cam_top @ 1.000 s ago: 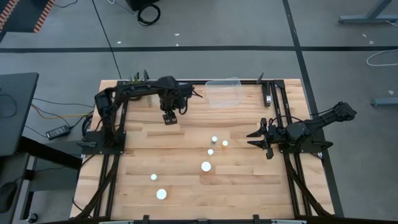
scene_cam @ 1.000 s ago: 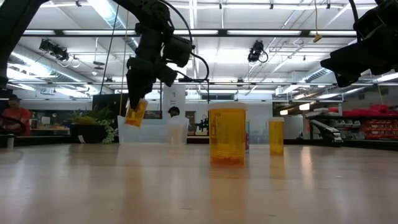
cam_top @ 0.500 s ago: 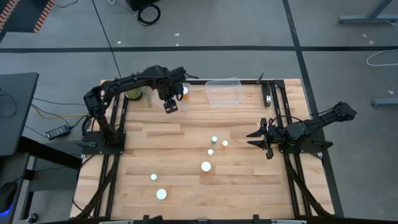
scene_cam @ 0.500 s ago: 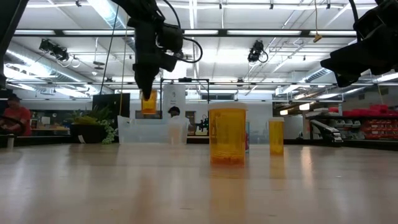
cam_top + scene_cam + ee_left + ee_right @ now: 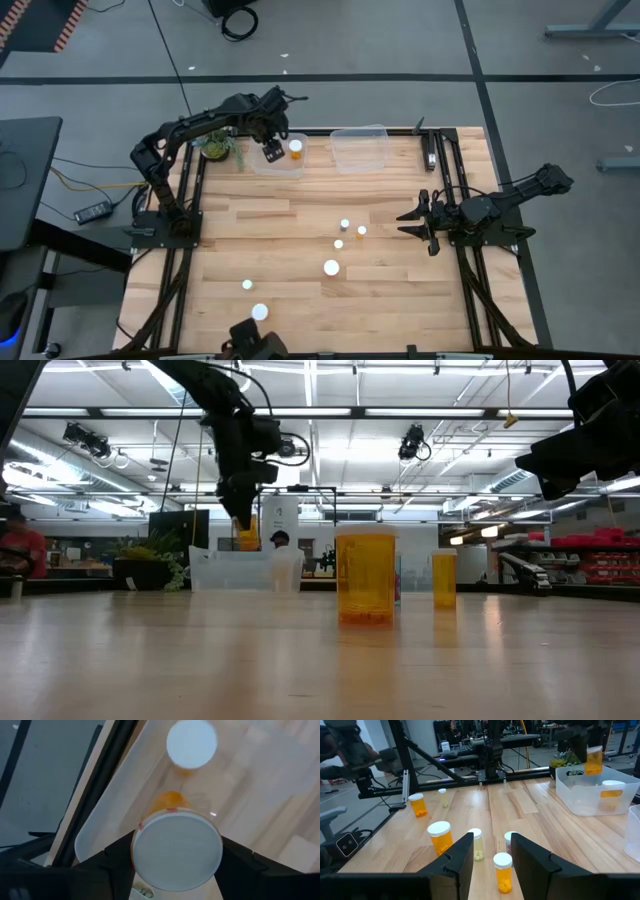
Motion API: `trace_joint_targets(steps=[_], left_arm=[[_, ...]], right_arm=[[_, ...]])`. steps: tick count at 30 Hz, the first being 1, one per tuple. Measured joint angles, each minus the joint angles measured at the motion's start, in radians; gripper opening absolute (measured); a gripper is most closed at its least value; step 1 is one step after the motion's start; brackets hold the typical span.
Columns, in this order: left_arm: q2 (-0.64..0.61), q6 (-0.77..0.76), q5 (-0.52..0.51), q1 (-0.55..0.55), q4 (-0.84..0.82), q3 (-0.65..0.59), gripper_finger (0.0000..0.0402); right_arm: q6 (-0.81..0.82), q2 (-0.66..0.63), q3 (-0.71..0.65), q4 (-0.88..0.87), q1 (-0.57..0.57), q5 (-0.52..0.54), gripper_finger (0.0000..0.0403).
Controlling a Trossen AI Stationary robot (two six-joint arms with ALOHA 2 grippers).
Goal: Pick and place medicine bottles into bin by pill shape (circle, oval)
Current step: Put the top large orange pill bottle into the left bin
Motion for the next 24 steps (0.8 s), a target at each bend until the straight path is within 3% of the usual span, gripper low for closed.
trace_joint_targets(steps=[8,17,24], left_arm=[[0.001,-0.003,0.003,0.043,0.085,-0.075,0.0225],[0.038,-0.062,0.002,0.061,0.123,-0.079,0.0238],[0.101,-0.068,-0.001,0.060,0.137,-0.079,0.0225]], right_arm=[[0.000,0.000,0.000,0.000,0.000,0.000,0.0138],[0.000,0.000,0.000,0.000,0.000,0.000,0.0138],[0.000,0.000,0.000,0.000,0.000,0.000,0.0138]])
